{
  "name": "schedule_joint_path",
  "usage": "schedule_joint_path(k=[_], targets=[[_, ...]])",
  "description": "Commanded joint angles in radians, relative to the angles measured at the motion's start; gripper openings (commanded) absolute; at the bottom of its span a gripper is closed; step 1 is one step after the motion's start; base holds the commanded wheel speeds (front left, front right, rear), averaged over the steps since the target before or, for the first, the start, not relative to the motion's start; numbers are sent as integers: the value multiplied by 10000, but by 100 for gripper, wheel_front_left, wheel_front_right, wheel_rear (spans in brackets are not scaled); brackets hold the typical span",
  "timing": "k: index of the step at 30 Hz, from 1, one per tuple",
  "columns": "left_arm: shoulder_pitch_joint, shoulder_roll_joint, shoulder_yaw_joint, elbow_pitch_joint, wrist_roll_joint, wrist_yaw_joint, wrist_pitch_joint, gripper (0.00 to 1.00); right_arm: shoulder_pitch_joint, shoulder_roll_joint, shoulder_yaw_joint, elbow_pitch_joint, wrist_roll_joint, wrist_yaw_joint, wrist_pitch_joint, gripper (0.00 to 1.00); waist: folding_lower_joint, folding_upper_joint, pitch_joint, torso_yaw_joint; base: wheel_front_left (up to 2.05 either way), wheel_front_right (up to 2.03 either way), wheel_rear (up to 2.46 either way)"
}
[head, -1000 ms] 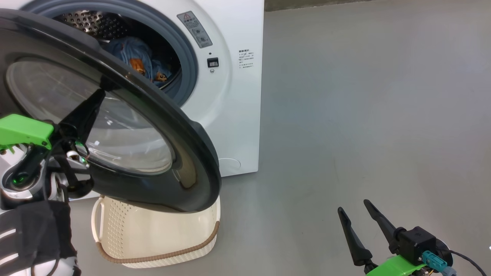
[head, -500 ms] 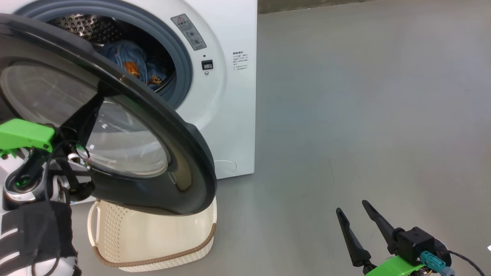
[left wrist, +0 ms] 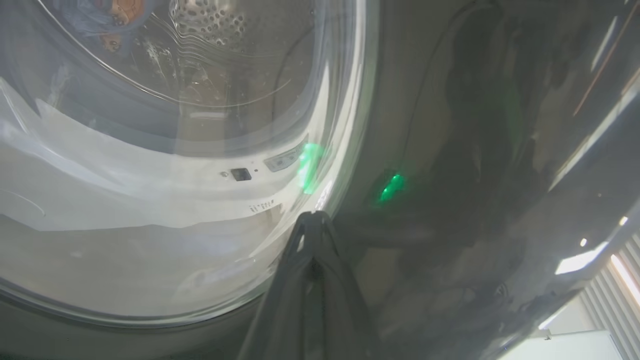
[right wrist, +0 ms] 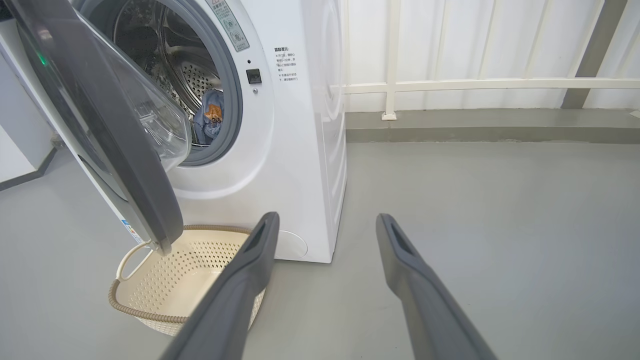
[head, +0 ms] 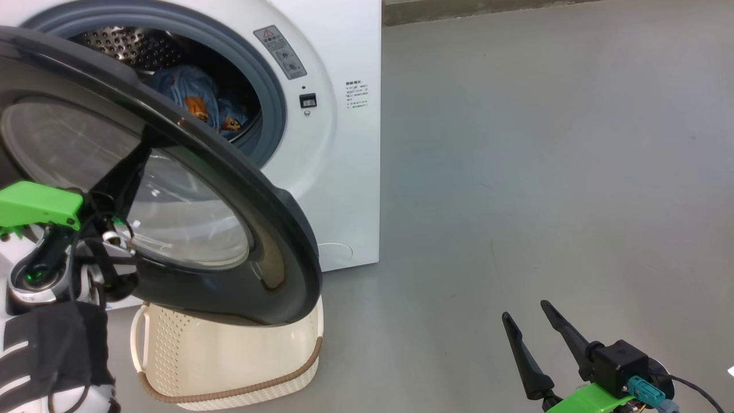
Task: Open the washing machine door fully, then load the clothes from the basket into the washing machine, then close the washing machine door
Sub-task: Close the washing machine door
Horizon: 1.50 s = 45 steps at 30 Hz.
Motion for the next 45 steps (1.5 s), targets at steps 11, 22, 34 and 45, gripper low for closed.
schedule_joint_path(k=[11, 22, 34, 45], targets=[[676, 1315, -748, -1188, 2055, -694, -755, 40, -57, -45, -49, -306, -7, 14, -49, 100, 0, -1, -18, 230, 0, 0, 0], [2938, 2221, -2023, -3080, 5205, -1140, -3300, 100, 129, -104, -373, -426, -72, 14, -49, 100, 0, -1, -84, 584, 0, 0, 0], [4773, 2320, -3341, -3307, 8309, -1183, -6858, 100, 270, -112, -536, -525, -122, 14, -49, 100, 0, -1, -140, 763, 0, 0, 0], [5742, 2265, -4071, -2797, 9576, -1220, -8277, 100, 329, -124, -519, -525, -118, 14, -49, 100, 0, -1, -182, 740, 0, 0, 0]])
